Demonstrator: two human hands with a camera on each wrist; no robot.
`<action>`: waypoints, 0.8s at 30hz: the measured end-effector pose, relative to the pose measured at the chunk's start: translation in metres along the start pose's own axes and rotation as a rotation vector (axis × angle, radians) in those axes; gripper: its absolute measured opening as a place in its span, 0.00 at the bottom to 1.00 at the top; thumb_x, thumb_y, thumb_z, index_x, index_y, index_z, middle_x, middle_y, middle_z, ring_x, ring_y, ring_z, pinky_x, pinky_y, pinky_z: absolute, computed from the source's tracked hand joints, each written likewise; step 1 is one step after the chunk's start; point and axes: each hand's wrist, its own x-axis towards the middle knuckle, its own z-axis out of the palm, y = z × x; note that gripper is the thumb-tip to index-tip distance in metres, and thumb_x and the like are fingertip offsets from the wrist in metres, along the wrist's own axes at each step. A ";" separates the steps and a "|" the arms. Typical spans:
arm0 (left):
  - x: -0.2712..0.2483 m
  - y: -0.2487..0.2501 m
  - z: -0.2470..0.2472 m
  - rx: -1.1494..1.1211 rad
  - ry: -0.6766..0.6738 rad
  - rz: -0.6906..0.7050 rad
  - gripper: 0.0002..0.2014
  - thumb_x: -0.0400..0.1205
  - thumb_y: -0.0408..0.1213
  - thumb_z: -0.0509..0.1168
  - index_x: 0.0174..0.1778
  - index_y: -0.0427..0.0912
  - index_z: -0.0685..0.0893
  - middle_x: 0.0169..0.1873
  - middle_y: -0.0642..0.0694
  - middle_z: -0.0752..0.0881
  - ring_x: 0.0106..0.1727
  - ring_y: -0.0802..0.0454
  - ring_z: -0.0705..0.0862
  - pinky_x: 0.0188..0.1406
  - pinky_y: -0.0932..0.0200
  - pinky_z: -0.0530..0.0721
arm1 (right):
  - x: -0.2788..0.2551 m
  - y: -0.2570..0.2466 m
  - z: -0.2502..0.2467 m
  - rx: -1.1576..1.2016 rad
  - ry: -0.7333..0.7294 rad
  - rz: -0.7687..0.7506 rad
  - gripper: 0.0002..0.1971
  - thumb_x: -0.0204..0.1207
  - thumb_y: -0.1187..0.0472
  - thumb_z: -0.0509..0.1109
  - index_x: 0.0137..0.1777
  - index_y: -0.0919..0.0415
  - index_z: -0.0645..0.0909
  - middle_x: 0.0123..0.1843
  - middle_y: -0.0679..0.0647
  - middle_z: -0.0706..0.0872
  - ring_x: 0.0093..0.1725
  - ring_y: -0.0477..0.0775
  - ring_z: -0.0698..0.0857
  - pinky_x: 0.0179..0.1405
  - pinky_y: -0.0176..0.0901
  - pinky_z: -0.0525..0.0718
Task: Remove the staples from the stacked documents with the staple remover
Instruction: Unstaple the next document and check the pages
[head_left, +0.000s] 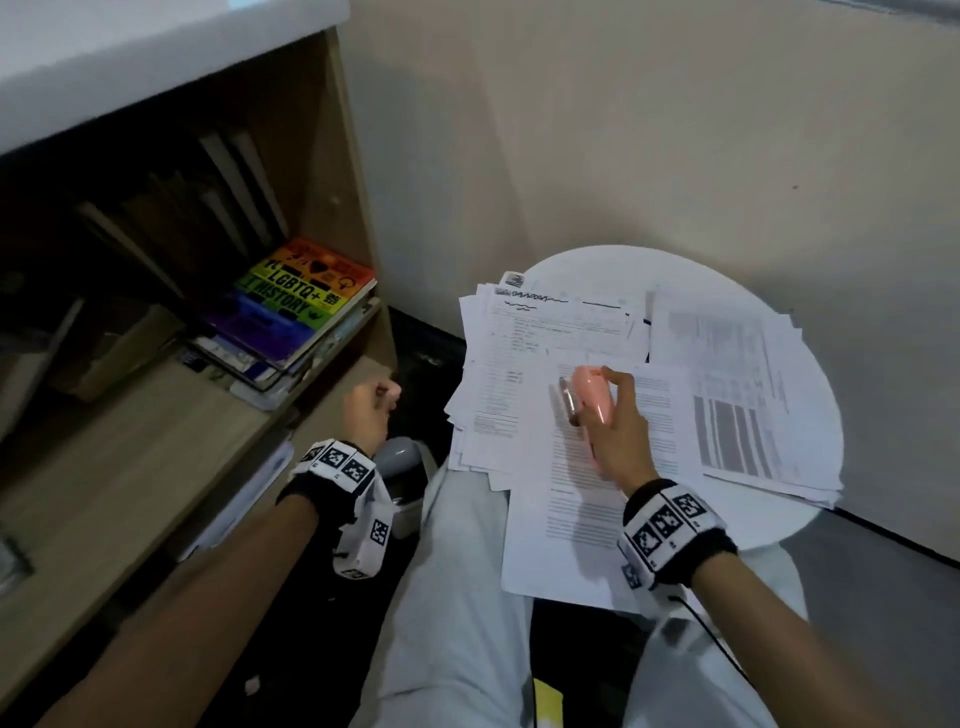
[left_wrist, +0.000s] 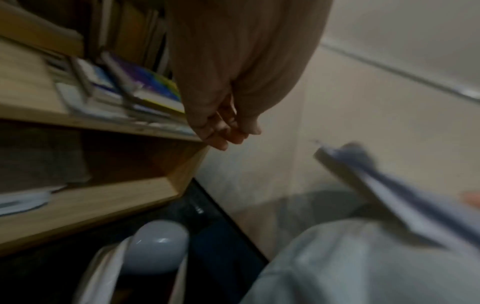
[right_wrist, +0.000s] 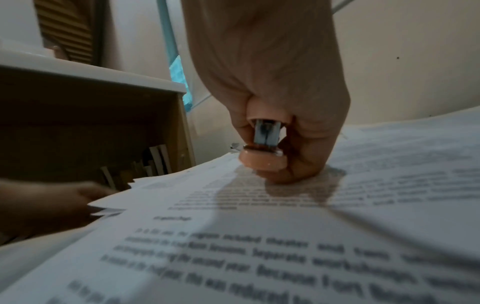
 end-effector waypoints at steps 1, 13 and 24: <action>0.001 -0.019 0.002 0.008 -0.037 -0.008 0.08 0.81 0.20 0.60 0.43 0.30 0.84 0.35 0.41 0.81 0.38 0.50 0.77 0.39 0.62 0.72 | 0.002 0.000 0.000 0.031 0.003 0.032 0.21 0.81 0.59 0.66 0.70 0.45 0.65 0.47 0.57 0.87 0.35 0.56 0.84 0.30 0.43 0.77; 0.042 -0.121 0.071 0.308 -0.293 -0.387 0.12 0.81 0.27 0.63 0.52 0.22 0.86 0.53 0.26 0.86 0.57 0.34 0.84 0.56 0.48 0.79 | 0.009 0.001 -0.002 0.097 -0.048 0.135 0.20 0.82 0.58 0.65 0.67 0.36 0.65 0.50 0.59 0.86 0.39 0.60 0.81 0.24 0.43 0.74; 0.039 -0.112 0.051 0.085 -0.148 -0.256 0.09 0.75 0.25 0.65 0.41 0.24 0.89 0.38 0.26 0.88 0.40 0.40 0.86 0.41 0.61 0.79 | 0.008 -0.002 -0.003 0.099 -0.072 0.133 0.21 0.82 0.61 0.64 0.67 0.38 0.64 0.49 0.60 0.86 0.30 0.55 0.77 0.17 0.38 0.71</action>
